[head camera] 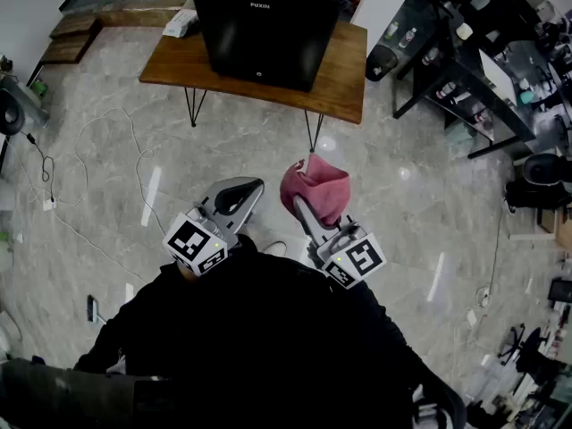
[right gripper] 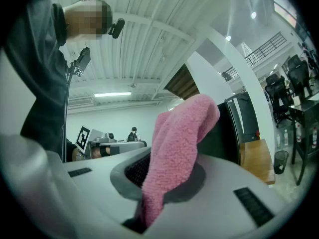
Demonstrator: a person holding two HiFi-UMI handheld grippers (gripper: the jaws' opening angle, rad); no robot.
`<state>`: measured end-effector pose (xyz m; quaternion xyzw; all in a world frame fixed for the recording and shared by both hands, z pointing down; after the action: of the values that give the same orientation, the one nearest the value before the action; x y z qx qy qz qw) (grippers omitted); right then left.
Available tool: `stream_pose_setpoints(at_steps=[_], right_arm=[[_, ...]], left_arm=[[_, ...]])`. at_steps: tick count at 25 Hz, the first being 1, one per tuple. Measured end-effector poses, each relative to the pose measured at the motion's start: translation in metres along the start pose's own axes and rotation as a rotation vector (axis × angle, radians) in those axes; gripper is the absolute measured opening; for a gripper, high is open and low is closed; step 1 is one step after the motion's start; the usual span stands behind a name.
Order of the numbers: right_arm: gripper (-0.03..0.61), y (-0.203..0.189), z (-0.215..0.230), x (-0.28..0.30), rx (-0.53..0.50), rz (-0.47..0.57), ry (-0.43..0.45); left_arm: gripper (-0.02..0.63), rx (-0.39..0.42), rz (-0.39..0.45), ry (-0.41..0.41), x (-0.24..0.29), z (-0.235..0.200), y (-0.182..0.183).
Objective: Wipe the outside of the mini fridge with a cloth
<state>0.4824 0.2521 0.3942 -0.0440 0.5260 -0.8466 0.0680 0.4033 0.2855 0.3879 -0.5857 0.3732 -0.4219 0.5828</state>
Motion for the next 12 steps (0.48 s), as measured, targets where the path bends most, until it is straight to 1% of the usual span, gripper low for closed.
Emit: stream_pose_setpoints(at_steps=[6, 12], right_arm=[[0.032, 0.005, 0.014, 0.020, 0.013, 0.000, -0.007], [0.032, 0.019, 0.040, 0.052, 0.022, -0.010, -0.020]], left_arm=[[0.008, -0.004, -0.009, 0.004, 0.010, -0.020, -0.001], [0.006, -0.006, -0.016, -0.007, 0.033, -0.059, 0.002]])
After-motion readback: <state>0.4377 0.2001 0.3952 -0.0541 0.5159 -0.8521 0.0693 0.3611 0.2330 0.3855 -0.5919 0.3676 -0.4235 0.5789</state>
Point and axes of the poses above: the fingertips, and each gripper's own axes: x forward along the fingers, z to its right, y out of its top, the point moved 1 cm from there along -x, backward along the fingers, and after that the axes turned 12 degrees about x, right-handed, at the moved point
